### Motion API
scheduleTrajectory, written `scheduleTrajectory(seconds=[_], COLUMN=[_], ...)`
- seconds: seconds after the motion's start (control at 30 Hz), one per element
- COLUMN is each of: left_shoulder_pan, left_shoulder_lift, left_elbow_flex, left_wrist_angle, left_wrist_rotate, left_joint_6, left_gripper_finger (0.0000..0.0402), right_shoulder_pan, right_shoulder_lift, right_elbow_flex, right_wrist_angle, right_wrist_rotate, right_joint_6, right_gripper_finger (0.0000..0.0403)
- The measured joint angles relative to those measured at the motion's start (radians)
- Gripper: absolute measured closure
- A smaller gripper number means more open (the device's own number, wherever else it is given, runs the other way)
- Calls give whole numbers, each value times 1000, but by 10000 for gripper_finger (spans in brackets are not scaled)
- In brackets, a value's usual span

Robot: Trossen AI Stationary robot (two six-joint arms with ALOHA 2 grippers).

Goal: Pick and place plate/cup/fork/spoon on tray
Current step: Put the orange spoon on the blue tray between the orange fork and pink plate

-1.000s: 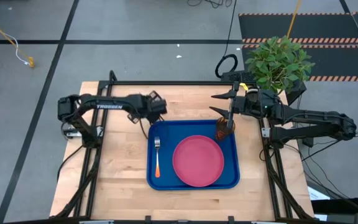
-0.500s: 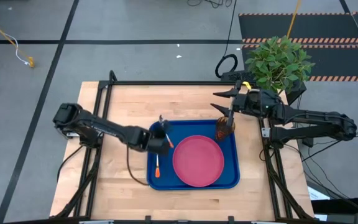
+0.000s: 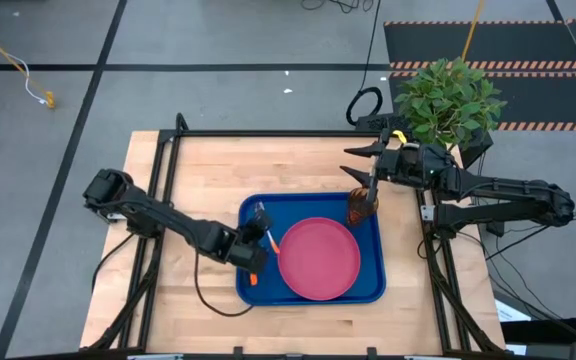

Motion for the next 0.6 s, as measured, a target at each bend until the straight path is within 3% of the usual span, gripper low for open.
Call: scheduleTrajectory(seconds=[0.17,0.4,0.6], left_shoulder_pan=[-11,-60,-112], left_shoulder_lift=[2,2,2], left_elbow_flex=[-137,-214,-260], left_wrist_angle=[180,362,403], left_wrist_rotate=[30,6,31], left_joint_6=[101,143,101], left_gripper_finger=[401,401,401], right_shoulder_pan=[0,0,0], right_shoulder_lift=[0,0,0], right_elbow_flex=[0,0,0], right_wrist_angle=[0,-1,-20], right_wrist_rotate=[0,0,0], right_joint_6=[3,-3,26], right_gripper_finger=[211,211,211])
